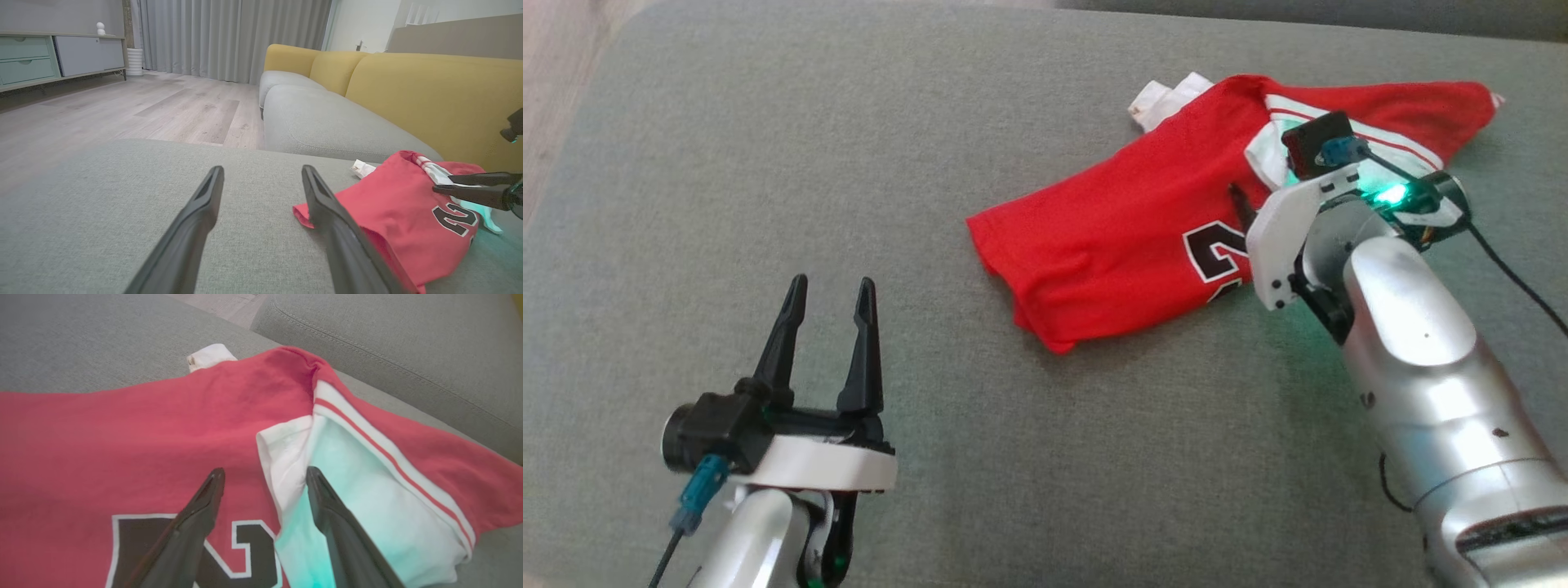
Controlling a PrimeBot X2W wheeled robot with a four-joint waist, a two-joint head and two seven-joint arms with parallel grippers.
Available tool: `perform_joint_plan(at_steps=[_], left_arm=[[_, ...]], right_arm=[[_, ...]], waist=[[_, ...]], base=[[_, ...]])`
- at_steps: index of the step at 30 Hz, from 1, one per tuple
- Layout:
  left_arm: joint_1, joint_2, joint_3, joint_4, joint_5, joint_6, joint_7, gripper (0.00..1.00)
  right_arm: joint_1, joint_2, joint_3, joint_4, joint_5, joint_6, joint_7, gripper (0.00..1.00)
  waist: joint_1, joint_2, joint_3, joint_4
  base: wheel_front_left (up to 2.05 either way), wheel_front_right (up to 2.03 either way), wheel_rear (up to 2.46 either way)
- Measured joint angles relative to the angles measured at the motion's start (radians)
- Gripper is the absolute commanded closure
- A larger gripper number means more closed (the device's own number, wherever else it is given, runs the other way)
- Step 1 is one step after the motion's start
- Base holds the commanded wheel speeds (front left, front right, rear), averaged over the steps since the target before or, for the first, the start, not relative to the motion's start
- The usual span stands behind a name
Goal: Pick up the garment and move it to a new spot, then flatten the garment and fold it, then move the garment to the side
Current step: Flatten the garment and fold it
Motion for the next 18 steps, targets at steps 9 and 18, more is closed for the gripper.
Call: perform_joint_plan(at_steps=[9, 18], left_arm=[[-0.005, -0.01, -0.003, 0.007, 0.0, -0.004, 0.0, 0.0], [-0.005, -0.011, 0.011, 0.017, 0.0, -0.007, -0.003, 0.0]], right_arm=[[-0.018, 0.001, -0.176, 0.021, -0.152, 0.0, 0.017, 1.0], [-0.016, 0.01, -0.238, 0.046, -0.101, 0.0, -0.03, 1.0]], waist=[[0.0, 0.0, 0.013, 0.025], [0.0001, 0.0, -0.005, -0.01]], base=[[0.0, 0.0, 0.0], [0.0, 0.0, 0.0]])
